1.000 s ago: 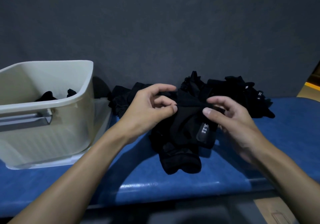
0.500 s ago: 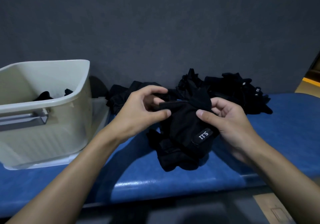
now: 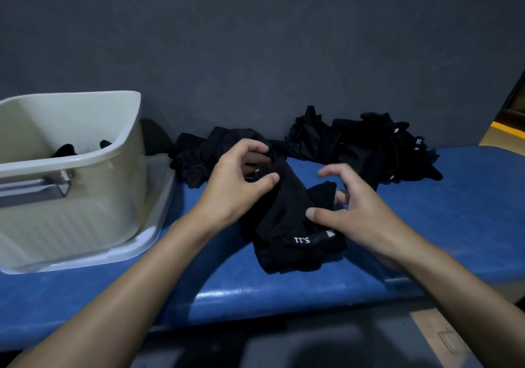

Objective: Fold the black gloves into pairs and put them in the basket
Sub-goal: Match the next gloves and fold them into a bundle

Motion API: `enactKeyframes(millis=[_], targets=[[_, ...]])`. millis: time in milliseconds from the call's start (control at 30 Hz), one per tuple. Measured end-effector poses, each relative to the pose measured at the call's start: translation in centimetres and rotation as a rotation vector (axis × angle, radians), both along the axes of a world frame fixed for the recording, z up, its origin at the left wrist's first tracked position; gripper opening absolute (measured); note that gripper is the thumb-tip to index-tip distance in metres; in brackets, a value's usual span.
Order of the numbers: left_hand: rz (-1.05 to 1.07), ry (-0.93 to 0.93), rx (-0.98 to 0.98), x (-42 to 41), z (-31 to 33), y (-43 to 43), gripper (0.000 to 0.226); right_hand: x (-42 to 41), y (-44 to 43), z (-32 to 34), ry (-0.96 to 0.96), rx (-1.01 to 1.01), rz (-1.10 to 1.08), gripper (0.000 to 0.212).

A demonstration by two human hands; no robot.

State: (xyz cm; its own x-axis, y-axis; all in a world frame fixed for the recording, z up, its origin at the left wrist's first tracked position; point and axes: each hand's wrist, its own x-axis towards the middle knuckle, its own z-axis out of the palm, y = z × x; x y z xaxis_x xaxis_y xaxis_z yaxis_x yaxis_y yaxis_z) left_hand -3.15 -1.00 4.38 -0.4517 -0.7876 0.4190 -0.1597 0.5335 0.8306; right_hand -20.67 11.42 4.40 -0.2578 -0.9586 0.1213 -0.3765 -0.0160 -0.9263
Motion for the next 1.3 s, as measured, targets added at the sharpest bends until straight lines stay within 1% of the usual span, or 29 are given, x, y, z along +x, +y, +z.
enactKeyframes(millis=[67, 133, 167, 233, 333, 400, 567, 700, 800, 933, 1000, 1067, 1133, 1233, 1300], targets=[[-0.009, -0.083, -0.045, 0.2, -0.3, 0.2, 0.033, -0.1, -0.1, -0.5, 0.028, 0.014, -0.033, 0.045], [-0.019, -0.178, -0.128, 0.5, -0.7, 0.6, 0.026, -0.3, -0.2, -1.1, 0.068, 0.049, -0.056, 0.040], [-0.036, -0.229, -0.171, 0.6, -0.9, 1.0, 0.026, -0.3, -0.2, -1.3, 0.078, 0.069, -0.064, 0.039], [-0.083, -0.359, -0.262, 1.0, -1.5, 1.7, 0.038, -0.5, -0.1, -1.7, 0.093, 0.093, -0.069, 0.038], [-0.119, -0.633, -0.382, 1.3, -2.0, 2.8, 0.060, -0.7, 0.0, -2.2, 0.170, 0.101, -0.069, 0.038], [-0.118, -0.711, -0.400, 1.5, -2.2, 3.0, 0.067, -0.8, 0.1, -2.4, 0.188, 0.104, -0.062, 0.040], [-0.126, -0.730, -0.389, 1.7, -2.5, 2.8, 0.071, -0.7, 0.5, -2.4, 0.157, 0.088, -0.043, 0.041], [-0.120, -0.712, -0.384, 1.7, -2.6, 3.0, 0.073, -0.4, 1.0, -2.3, 0.052, 0.055, -0.017, 0.044], [-0.112, -0.687, -0.373, 1.8, -2.4, 3.0, 0.074, -0.1, 1.2, -2.5, -0.053, 0.023, -0.071, 0.050], [-0.103, -0.656, -0.371, 1.9, -2.3, 3.1, 0.073, 0.2, 1.5, -2.2, -0.246, -0.093, -0.126, 0.053], [-0.098, -0.642, -0.377, 2.0, -2.4, 3.2, 0.074, 0.2, 1.6, -1.7, -0.274, -0.186, -0.178, 0.048], [-0.085, -0.636, -0.394, 2.0, -2.5, 3.3, 0.076, -0.1, 1.7, -1.4, -0.241, -0.269, -0.232, 0.048], [-0.070, -0.637, -0.419, 2.0, -2.6, 3.5, 0.077, -0.5, 1.9, -1.1, -0.167, -0.327, -0.293, 0.051], [-0.083, -0.645, -0.450, 1.9, -2.5, 3.7, 0.073, -1.2, 2.4, -0.7, 0.056, -0.387, -0.376, 0.053], [-0.115, -0.674, -0.472, 1.8, -2.5, 3.8, 0.067, -1.4, 2.8, -0.6, 0.219, -0.377, -0.402, 0.058]])
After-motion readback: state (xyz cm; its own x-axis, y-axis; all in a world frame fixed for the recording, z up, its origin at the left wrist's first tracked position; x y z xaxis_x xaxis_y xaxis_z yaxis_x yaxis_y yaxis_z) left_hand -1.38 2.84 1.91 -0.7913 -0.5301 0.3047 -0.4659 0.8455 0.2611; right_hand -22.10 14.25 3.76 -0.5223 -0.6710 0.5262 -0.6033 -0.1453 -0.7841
